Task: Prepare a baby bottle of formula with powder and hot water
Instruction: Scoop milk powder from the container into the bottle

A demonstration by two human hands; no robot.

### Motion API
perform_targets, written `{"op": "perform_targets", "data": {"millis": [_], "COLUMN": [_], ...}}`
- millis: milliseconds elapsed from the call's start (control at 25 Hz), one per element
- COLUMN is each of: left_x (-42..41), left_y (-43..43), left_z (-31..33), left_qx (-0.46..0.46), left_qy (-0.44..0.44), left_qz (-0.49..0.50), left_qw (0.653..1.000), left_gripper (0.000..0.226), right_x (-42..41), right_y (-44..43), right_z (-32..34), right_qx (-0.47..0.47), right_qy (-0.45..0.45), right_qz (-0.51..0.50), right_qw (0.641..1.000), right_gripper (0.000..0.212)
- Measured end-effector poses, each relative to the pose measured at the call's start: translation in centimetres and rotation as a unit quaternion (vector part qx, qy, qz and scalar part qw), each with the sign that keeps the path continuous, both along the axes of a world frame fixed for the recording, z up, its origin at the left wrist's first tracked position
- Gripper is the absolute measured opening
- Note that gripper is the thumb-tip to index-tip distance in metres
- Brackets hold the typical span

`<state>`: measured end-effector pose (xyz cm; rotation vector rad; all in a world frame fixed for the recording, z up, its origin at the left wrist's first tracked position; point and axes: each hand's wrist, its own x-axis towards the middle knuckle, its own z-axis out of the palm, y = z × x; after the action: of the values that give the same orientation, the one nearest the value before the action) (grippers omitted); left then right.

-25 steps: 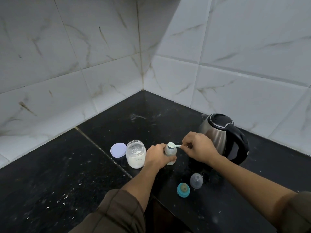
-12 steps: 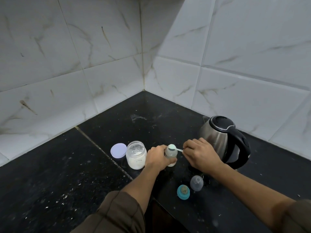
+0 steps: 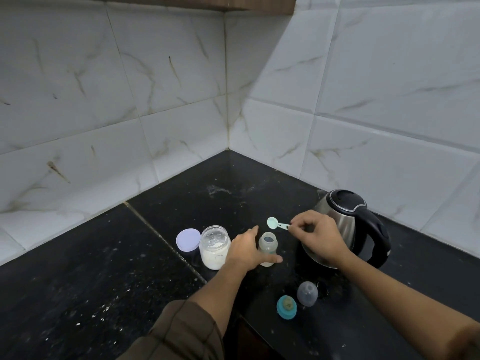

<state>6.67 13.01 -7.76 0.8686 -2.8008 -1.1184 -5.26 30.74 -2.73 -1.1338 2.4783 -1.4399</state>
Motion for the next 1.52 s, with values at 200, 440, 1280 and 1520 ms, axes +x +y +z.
{"op": "perform_targets", "data": {"millis": [200, 440, 1280, 1520], "left_x": [0.3, 1.0, 7.1, 6.9], "left_y": [-1.7, -3.8, -14.7, -15.6], "left_z": [3.0, 6.5, 1.9, 1.6], "left_qx": [0.049, 0.07, -0.08, -0.081], "left_qy": [0.134, 0.25, 0.147, 0.145], "left_qz": [0.031, 0.055, 0.188, 0.19], "left_qw": [0.989, 0.964, 0.968, 0.968], "left_gripper": [0.096, 0.09, 0.062, 0.065], "right_x": [-1.0, 0.6, 7.9, 8.0], "right_y": [-1.6, -5.9, -19.9, -20.6], "right_z": [3.0, 5.1, 1.2, 1.0], "right_qx": [-0.057, -0.025, 0.454, 0.474], "right_qy": [-0.084, -0.089, 0.086, 0.092], "right_qz": [-0.032, -0.028, 0.154, 0.159], "right_qw": [0.994, 0.995, 0.873, 0.861], "right_gripper": [0.02, 0.021, 0.017, 0.022]}}
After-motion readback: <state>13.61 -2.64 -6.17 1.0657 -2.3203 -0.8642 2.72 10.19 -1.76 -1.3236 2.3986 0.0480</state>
